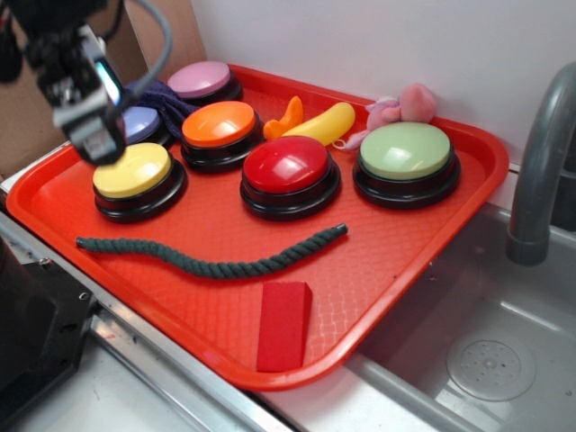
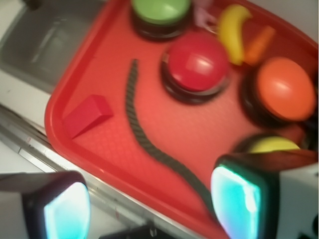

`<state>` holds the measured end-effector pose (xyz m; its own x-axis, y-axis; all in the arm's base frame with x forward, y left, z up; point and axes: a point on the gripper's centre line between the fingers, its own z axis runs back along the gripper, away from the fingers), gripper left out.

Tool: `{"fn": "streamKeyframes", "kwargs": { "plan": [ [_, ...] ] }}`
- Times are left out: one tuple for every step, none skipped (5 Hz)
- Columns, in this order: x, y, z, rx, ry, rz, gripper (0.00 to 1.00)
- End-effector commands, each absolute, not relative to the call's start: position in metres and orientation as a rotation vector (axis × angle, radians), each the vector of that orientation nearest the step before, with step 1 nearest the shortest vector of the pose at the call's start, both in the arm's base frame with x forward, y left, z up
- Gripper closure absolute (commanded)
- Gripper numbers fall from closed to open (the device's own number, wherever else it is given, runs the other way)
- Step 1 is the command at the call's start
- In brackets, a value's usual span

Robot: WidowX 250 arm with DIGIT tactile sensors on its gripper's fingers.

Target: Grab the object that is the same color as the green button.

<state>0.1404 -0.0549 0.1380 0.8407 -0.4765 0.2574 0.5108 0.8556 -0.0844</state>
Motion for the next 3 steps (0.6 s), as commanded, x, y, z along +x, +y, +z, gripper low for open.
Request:
{"fn": "streamKeyframes", "kwargs": {
  "plan": [
    [0.16,-0.067,0.083,-0.121,-0.249,-0.559,0.0],
    [0.166,-0.071,0.062,-0.064,-0.231,-0.565,0.0],
    [0.17,-0.074,0.039,-0.057,-0.201,-0.59,0.0]
  ]
}}
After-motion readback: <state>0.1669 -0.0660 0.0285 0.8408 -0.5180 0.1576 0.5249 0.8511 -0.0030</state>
